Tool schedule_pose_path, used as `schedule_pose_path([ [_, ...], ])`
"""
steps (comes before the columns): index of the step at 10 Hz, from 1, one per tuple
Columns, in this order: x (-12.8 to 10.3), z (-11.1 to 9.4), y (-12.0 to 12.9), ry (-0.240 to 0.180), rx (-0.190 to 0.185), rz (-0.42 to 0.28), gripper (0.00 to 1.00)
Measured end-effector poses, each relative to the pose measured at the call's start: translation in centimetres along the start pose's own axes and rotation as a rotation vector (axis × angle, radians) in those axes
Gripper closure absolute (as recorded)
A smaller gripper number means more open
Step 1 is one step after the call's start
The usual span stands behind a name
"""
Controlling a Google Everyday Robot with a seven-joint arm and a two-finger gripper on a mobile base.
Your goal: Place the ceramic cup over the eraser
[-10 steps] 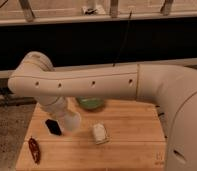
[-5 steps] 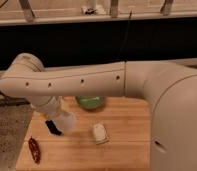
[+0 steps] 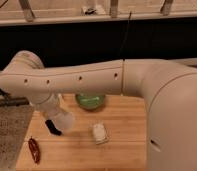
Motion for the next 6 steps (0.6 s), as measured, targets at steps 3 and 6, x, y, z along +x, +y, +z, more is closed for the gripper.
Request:
schedule_pose_path([
  [3,0.9,0.1,-3.1,-0.007,0.049,-0.036,1.00],
  [6,1.7,0.1,-5.2,-0.019,0.087,-0.067,1.00],
])
